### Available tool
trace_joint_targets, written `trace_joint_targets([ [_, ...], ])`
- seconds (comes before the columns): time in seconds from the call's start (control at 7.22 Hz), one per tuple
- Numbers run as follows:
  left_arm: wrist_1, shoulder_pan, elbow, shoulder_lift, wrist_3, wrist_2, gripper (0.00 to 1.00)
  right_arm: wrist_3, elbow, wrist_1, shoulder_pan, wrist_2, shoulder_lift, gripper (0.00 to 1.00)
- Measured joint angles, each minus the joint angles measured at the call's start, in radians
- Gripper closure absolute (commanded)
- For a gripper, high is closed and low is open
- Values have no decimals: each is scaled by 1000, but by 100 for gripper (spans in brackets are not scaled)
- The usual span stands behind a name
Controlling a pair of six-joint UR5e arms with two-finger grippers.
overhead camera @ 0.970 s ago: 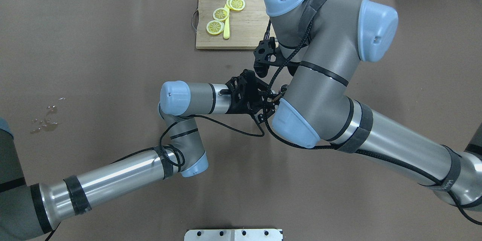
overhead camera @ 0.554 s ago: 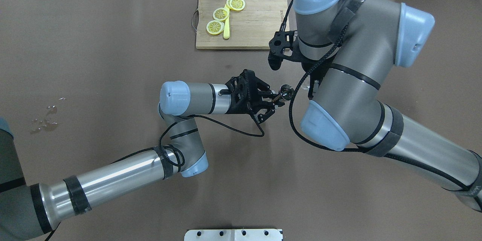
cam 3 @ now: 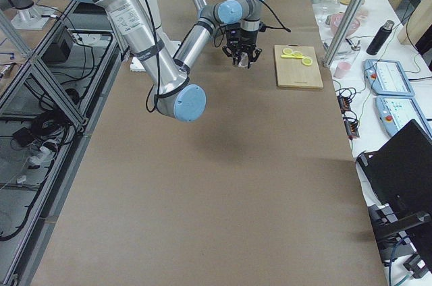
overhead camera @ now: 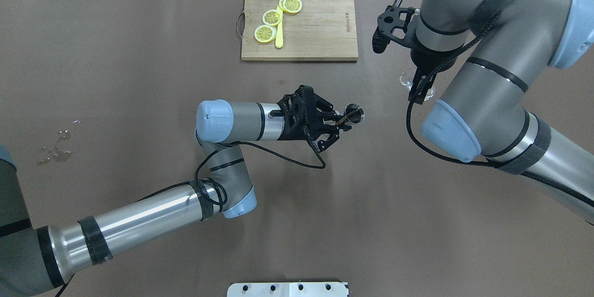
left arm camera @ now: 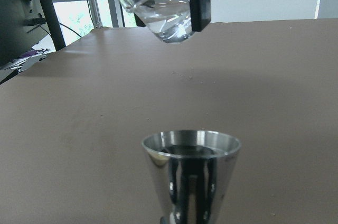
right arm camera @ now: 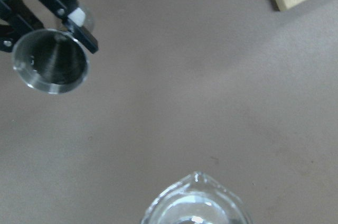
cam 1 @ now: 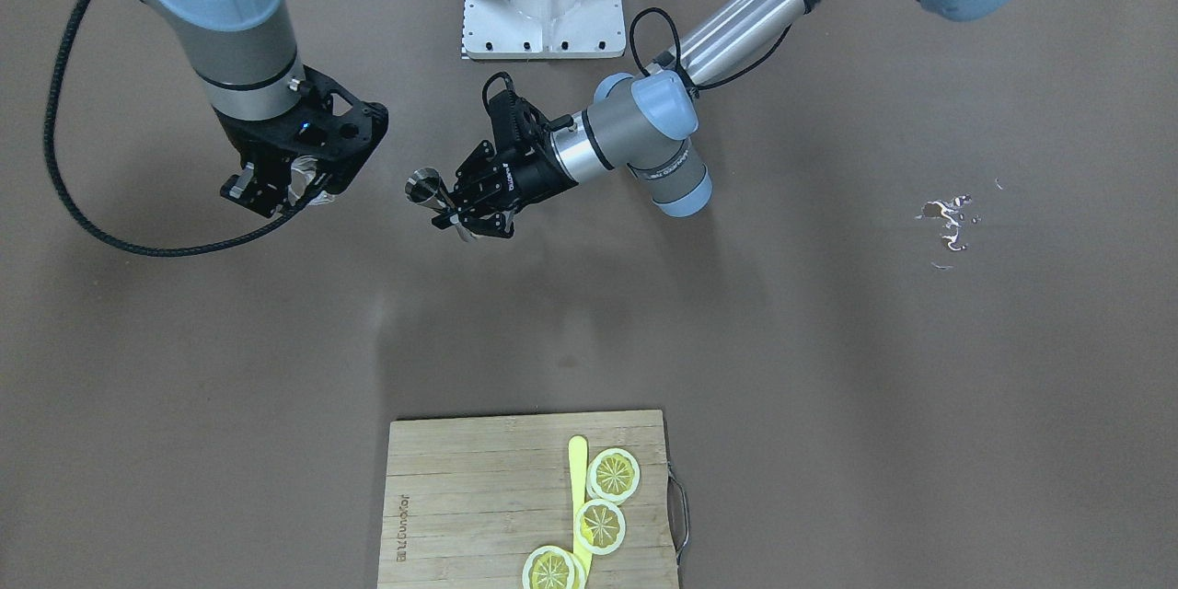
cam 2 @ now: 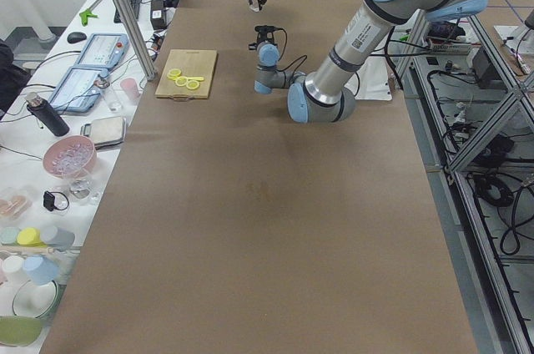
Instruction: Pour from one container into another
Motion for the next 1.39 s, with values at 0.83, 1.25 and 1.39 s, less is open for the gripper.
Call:
trace_joint_targets([
  [0.83,-5,-15,-62,12,0,3,100,508,178,218,88,8,-301,100],
  [1.25,-3,-41,-208,137,0,11,100,646,182,628,99,7,-577,100],
  [1.39,-3,-54,-278,201,-3,11,100,673,175,707,105,-13,-630,100],
])
